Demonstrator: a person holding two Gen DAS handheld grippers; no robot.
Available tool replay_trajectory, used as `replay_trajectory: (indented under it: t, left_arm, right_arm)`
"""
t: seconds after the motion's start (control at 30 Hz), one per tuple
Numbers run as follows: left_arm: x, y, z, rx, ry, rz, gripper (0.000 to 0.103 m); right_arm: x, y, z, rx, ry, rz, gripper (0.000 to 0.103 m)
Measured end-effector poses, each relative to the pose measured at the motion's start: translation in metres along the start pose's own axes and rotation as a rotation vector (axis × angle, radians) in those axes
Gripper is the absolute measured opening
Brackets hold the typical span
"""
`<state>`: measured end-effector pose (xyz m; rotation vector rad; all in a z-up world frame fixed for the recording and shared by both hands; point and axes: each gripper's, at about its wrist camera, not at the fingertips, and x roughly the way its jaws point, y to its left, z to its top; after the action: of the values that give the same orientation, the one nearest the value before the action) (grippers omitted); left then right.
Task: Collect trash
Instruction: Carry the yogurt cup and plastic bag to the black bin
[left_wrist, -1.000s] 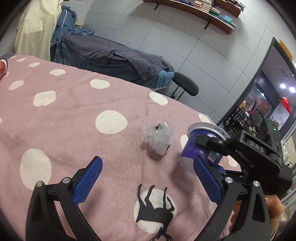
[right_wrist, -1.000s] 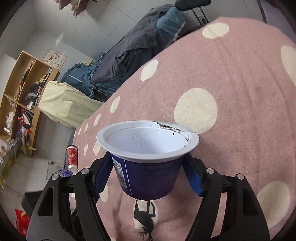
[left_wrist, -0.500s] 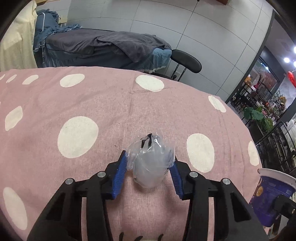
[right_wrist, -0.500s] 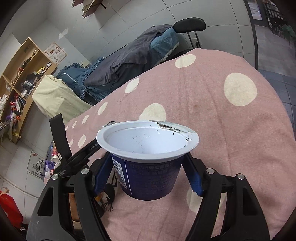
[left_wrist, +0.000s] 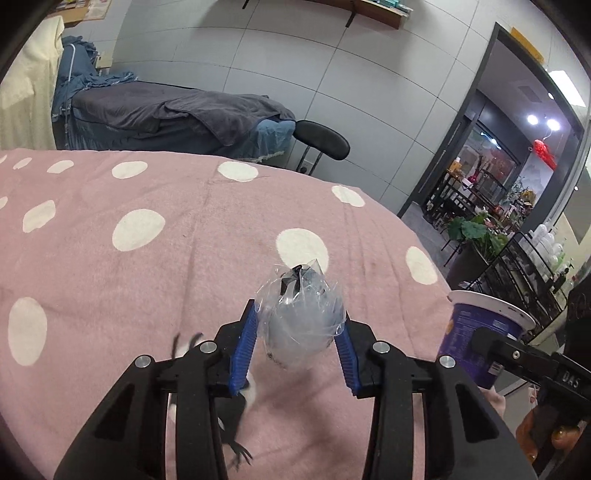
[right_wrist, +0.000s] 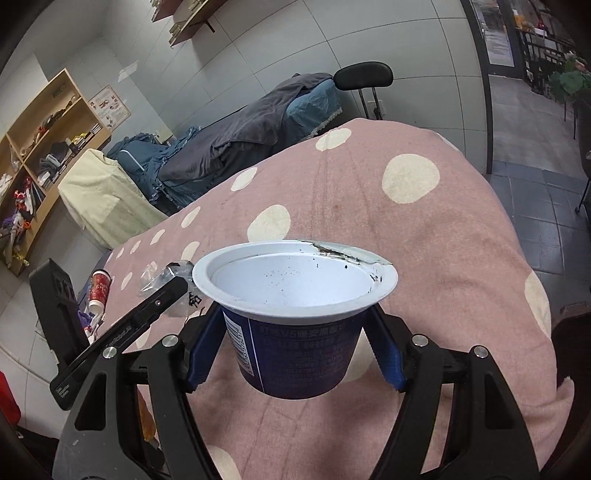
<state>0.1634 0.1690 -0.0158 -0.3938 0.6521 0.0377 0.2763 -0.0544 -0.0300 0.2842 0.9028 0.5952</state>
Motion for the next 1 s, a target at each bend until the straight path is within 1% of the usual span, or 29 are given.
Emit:
replay_trajectory:
  t: [0.13, 0.33, 0.6, 0.73, 0.9, 1.0]
  left_arm:
    - [-0.011, -0.026, -0.016, 0.038, 0.004, -0.043, 0.039]
    - [-0.023, -0.060, -0.031, 0.083, 0.001, -0.099, 0.039]
    - [-0.029, -0.092, -0.048, 0.113, 0.016, -0.157, 0.040]
    - [-0.029, -0.110, -0.055, 0.136, 0.026, -0.190, 0.040]
    - [-0.029, -0.132, -0.062, 0.167, 0.037, -0.231, 0.040]
    - [-0.026, -0.148, -0.067, 0.193, 0.052, -0.264, 0.040]
  right_arm:
    - [-0.020, -0.019, -0.013, 0.023, -0.022, -0.024, 0.071]
    - [-0.053, -0.047, -0.030, 0.062, -0.059, -0.061, 0.071]
    - [-0.092, -0.085, -0.050, 0.120, -0.125, -0.111, 0.071]
    - [-0.110, -0.107, -0.058, 0.176, -0.156, -0.125, 0.071]
    - [-0.135, -0.132, -0.065, 0.228, -0.206, -0.170, 0.071]
    - [-0.149, -0.151, -0.071, 0.260, -0.231, -0.218, 0.071]
